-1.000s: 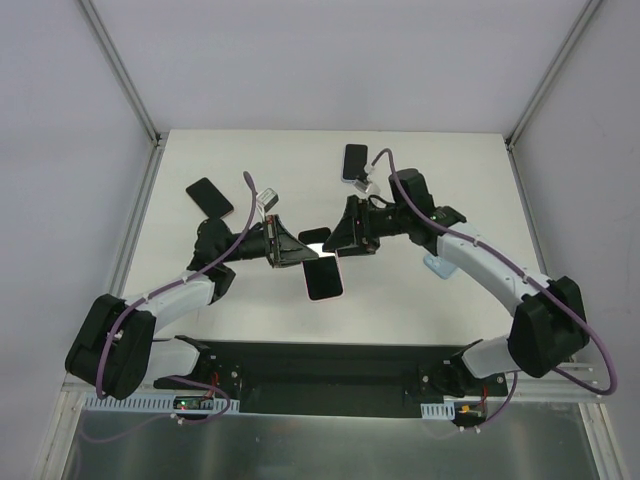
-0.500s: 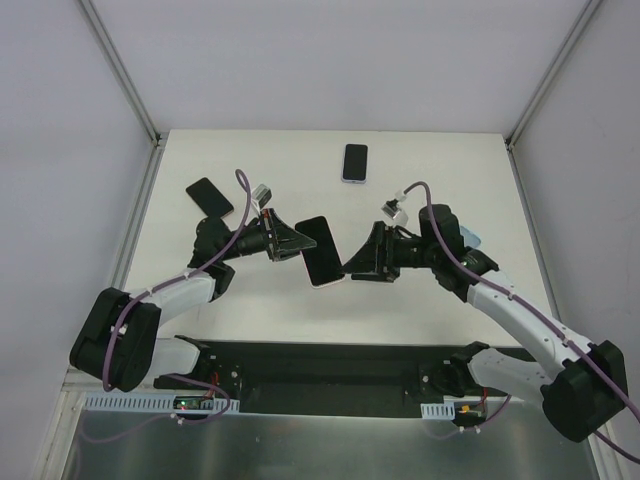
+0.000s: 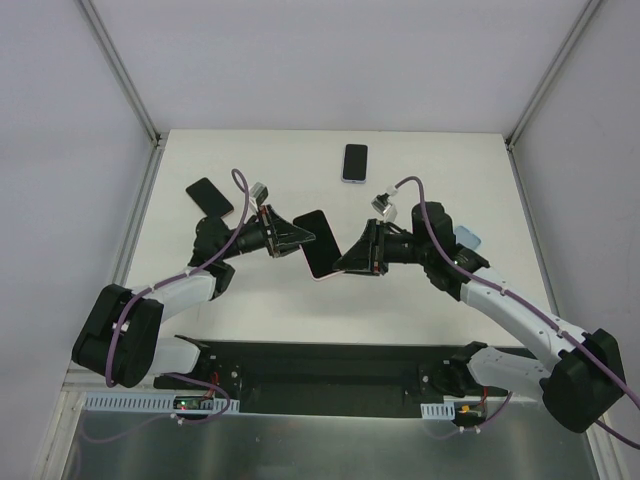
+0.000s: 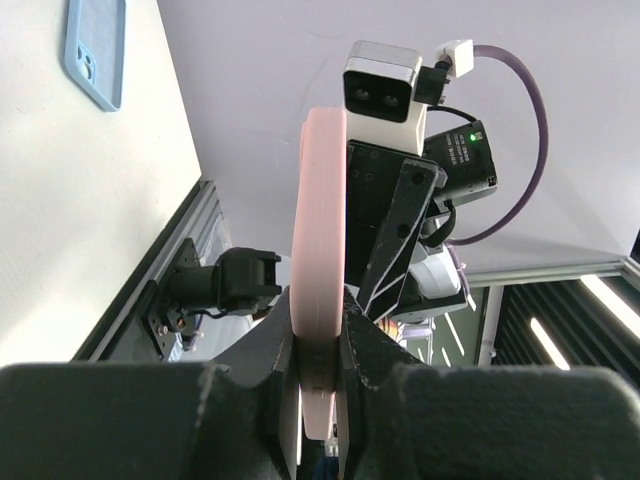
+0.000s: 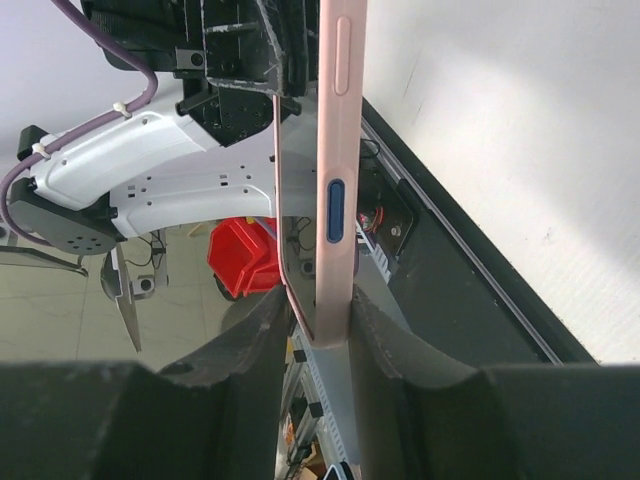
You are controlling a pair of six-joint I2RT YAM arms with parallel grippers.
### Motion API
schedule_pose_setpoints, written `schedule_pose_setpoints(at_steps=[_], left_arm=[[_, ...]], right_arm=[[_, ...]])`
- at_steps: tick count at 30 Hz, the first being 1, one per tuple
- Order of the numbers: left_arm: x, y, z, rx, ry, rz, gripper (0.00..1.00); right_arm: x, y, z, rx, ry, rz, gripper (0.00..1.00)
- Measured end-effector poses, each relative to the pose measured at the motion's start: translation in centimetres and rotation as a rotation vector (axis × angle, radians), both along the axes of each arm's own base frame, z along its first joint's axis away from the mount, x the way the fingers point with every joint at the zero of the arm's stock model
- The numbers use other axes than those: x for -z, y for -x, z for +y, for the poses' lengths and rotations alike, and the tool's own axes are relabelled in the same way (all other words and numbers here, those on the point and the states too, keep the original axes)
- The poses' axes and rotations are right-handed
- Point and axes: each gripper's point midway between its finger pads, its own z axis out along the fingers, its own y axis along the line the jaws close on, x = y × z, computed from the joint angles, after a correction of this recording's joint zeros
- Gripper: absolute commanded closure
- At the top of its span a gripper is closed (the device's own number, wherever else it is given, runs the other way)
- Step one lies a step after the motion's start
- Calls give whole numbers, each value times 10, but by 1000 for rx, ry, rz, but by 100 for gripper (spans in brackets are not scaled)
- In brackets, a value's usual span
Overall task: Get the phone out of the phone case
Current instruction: Remove the phone case from the phone.
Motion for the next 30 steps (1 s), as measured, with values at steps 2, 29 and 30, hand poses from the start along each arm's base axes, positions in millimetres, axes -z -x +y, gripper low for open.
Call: schedule_pose_setpoints(at_steps=[2,29,30], left_arm=[[-3,-2,1,-5,5,-6,100],[-17,-13,16,-47,56,-16,100],[-19,-13,16,-47,59,-21,100]], right_arm=[[-2,-1,1,5,-6,3,70],[-18,-10,7,44,-68,23,90],[-19,-10,7,46,-69,26,98]])
